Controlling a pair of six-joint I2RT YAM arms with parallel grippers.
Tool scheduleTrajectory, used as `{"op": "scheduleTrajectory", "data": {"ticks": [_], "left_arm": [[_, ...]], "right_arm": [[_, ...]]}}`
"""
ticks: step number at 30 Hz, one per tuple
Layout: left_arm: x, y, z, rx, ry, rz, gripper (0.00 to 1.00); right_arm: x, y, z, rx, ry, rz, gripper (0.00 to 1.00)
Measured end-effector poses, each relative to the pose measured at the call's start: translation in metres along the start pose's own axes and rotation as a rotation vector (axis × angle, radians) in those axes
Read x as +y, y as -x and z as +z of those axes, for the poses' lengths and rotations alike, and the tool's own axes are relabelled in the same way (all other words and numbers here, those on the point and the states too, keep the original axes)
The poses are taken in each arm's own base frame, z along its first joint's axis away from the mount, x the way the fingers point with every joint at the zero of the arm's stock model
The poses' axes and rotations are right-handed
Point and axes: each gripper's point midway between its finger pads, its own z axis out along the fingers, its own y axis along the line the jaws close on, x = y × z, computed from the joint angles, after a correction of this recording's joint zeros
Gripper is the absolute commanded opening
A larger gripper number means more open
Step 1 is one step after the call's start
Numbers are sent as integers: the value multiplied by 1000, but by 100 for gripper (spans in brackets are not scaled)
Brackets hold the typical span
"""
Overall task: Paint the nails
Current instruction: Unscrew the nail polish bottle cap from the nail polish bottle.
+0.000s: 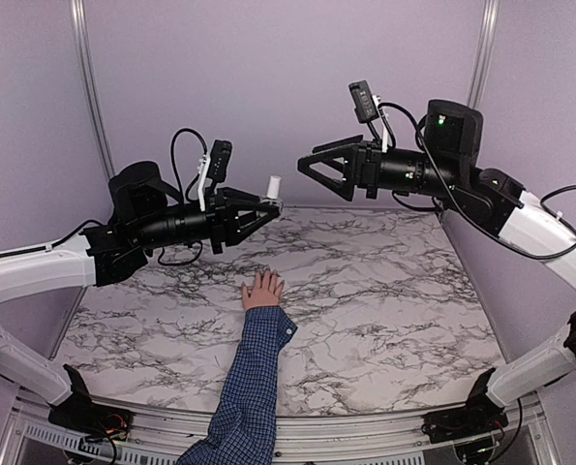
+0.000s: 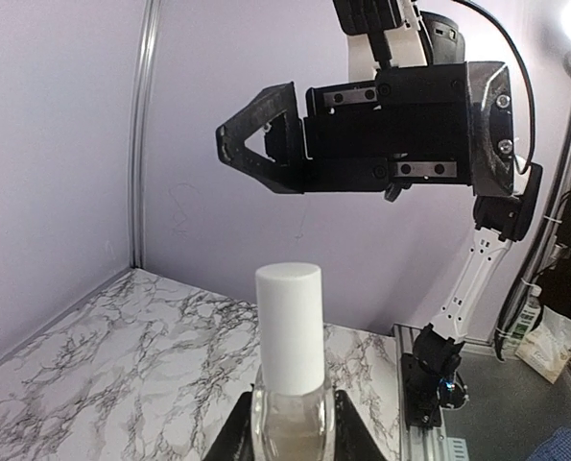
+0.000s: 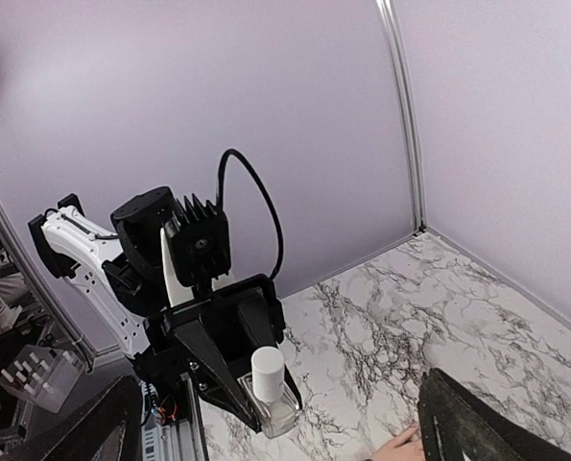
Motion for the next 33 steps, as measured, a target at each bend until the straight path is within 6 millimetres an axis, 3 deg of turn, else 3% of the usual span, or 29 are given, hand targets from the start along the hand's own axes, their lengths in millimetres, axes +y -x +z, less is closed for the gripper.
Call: {"op": "scheduleTrajectory", "data": {"ticks": [6, 12, 19, 29, 33], "left_arm": [[9, 0, -29, -33, 138, 71, 0], [23, -5, -47, -44, 258, 115, 0], [48, -30, -41, 7, 360, 105, 0], [67, -69, -27, 89, 430, 83, 0], [69, -77, -23, 102, 446, 82, 0]], "right_arm": [[-26, -16, 5, -5, -103, 150, 99], [-51, -47, 32, 69, -225, 281, 91], [-52, -73, 59, 128, -238, 325, 81], [-65, -77, 77, 130, -265, 335, 57], [-66, -84, 82, 140, -279, 350, 53]]}}
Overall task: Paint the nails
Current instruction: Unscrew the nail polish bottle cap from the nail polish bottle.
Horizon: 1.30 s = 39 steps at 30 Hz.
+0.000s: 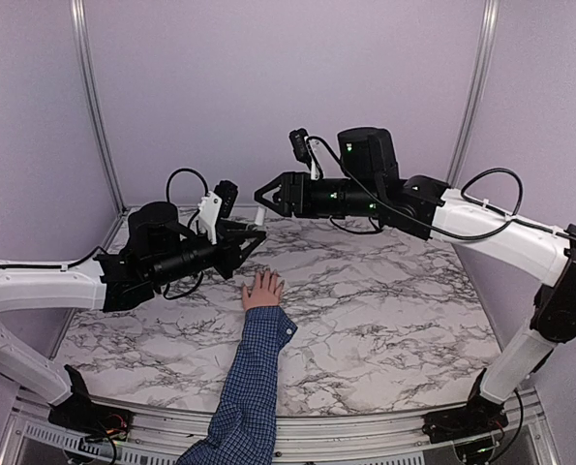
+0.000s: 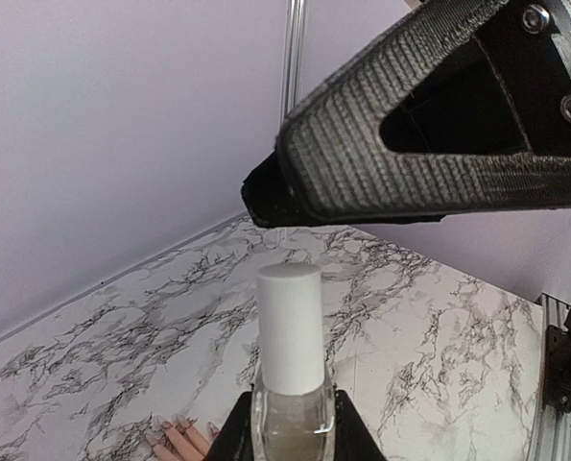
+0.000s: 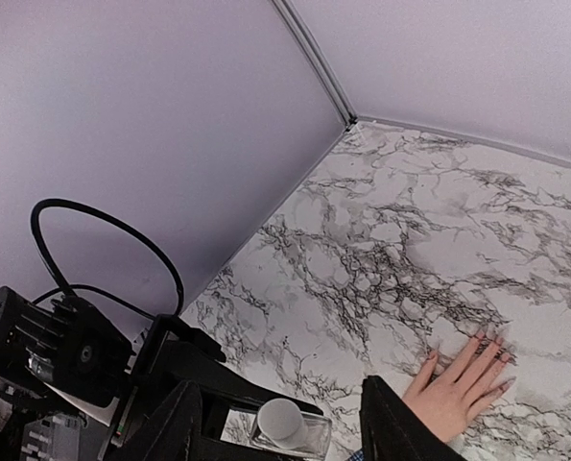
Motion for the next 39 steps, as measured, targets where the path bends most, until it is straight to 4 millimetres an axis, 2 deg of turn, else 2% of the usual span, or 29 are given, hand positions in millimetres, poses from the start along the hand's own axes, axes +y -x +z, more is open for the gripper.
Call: {"op": "scheduleTrajectory", "data": {"ticks": [6, 17, 27, 35, 39], "left_arm": [[-2, -3, 2, 2, 7, 1, 0], [3, -8, 8, 13, 41, 2, 0], [5, -5, 14, 8, 54, 1, 0], [4, -4, 14, 5, 54, 1, 0], [4, -4, 14, 4, 55, 1, 0]], "right_arm": [[-1, -5, 2, 9, -19, 13, 45], [-7, -10, 9, 38, -47, 29, 41], [-14, -17, 20, 67, -63, 33, 23], [-16, -18, 21, 69, -75, 20, 1], [-16, -18, 21, 69, -73, 9, 0]]}}
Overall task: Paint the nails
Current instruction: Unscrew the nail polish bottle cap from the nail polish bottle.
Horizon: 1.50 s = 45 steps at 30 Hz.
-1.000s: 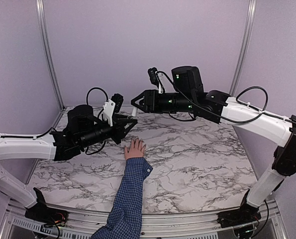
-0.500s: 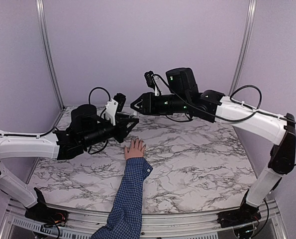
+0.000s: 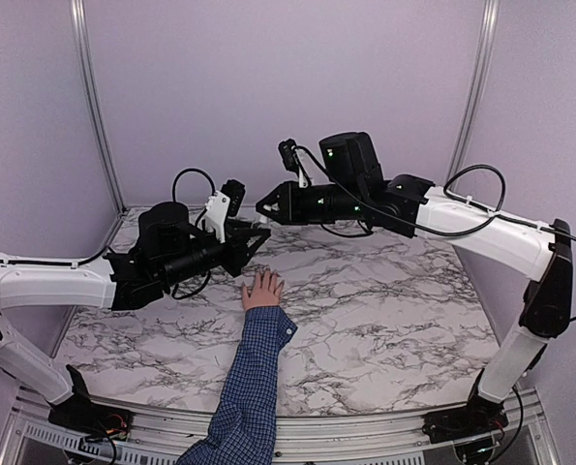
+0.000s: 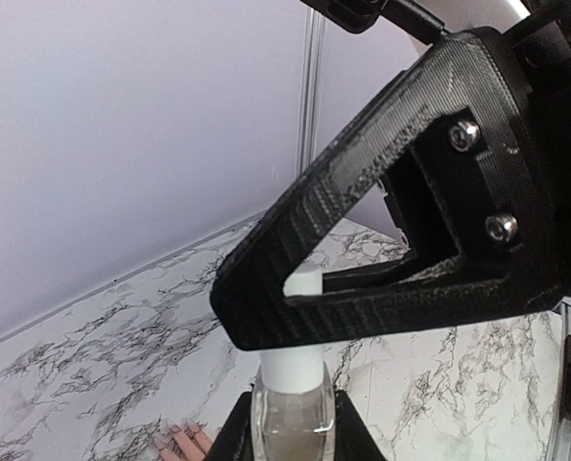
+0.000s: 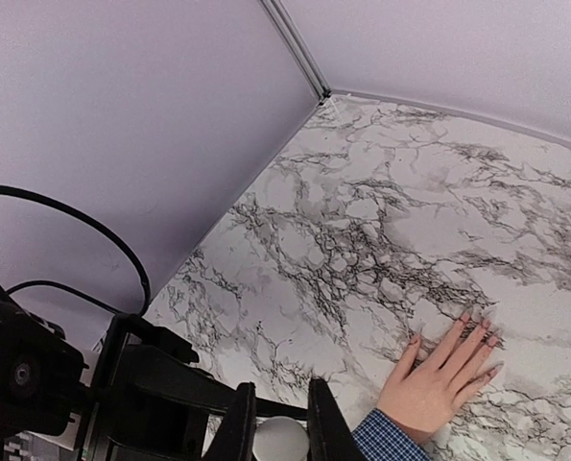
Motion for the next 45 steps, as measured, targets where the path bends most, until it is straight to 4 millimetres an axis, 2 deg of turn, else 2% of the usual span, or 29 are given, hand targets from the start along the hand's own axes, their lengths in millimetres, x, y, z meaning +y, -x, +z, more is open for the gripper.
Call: {"op": "scheduleTrajectory", "data": {"ticks": [6, 11, 20, 29, 35, 37, 42, 45], "left_arm": [[-1, 6, -3, -15, -13, -4, 0], [-11, 23, -12, -53, -84, -22, 0], [-45, 65, -31, -141, -308, -71, 0], [-91, 114, -59, -201, -610, -93, 0], [-108, 117, -73, -186, -741, -89, 0], [-110, 116, -75, -179, -763, -89, 0], [-105, 114, -72, -187, -728, -79, 0], [-93, 112, -65, -208, -631, -65, 0]], "right_arm": [[7, 4, 0, -15, 38, -28, 0], [25, 11, -12, -44, 128, -84, 0], [69, 26, -51, -98, 340, -216, 0], [122, 36, -101, -166, 598, -374, 0], [139, 26, -115, -131, 704, -449, 0], [141, 23, -116, -119, 720, -461, 8], [139, 21, -110, -102, 710, -446, 42], [131, 14, -95, -65, 675, -402, 49]]}}
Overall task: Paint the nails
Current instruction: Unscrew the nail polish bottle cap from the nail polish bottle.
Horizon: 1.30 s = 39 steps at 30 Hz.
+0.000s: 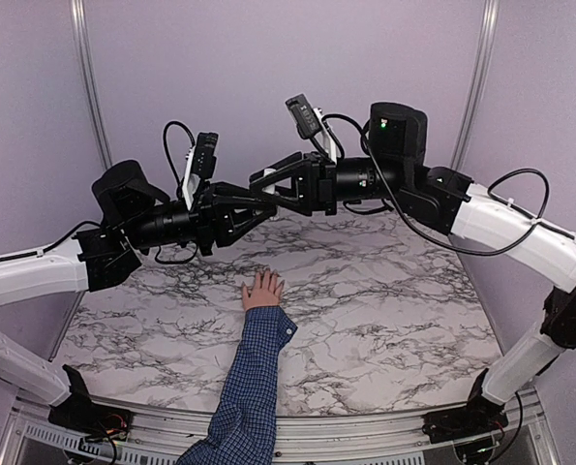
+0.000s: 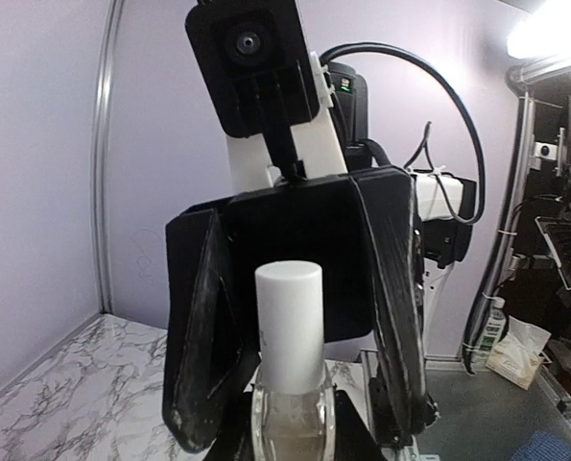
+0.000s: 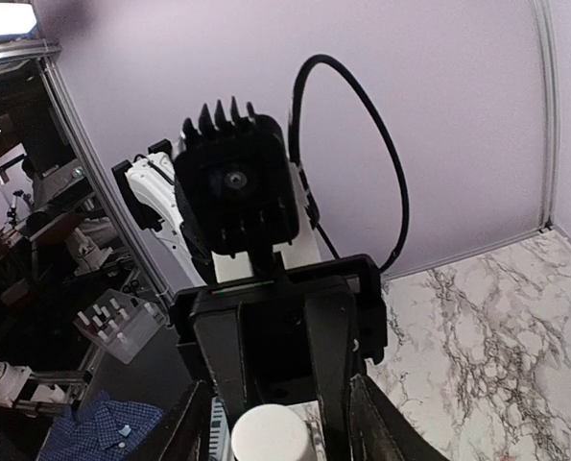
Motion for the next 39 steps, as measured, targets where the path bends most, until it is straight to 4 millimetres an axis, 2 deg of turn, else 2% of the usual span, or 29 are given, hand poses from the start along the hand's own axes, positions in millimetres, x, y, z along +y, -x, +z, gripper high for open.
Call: {"op": "scheduleTrajectory", "data": {"ticks": [4, 13, 18, 21, 27, 32, 39], "left_arm": [[22, -4, -5, -2, 138, 36, 0], [67, -30, -19, 57, 393, 64, 0], [80, -36, -26, 77, 471, 76, 0], [85, -39, -28, 89, 506, 84, 0], [97, -61, -28, 154, 568, 84, 0], [102, -75, -29, 199, 601, 92, 0], [108, -83, -33, 234, 642, 103, 0]], "right_arm": [[-27, -13, 5, 19, -114, 83, 51], [-68, -15, -5, -15, -357, 202, 51], [-86, -15, -8, -27, -450, 242, 47], [-98, -22, -7, -21, -497, 274, 44], [-119, -42, -4, 9, -570, 339, 36], [-125, -47, -3, 14, -591, 362, 26], [-130, -52, 0, 24, -597, 372, 10]]}}
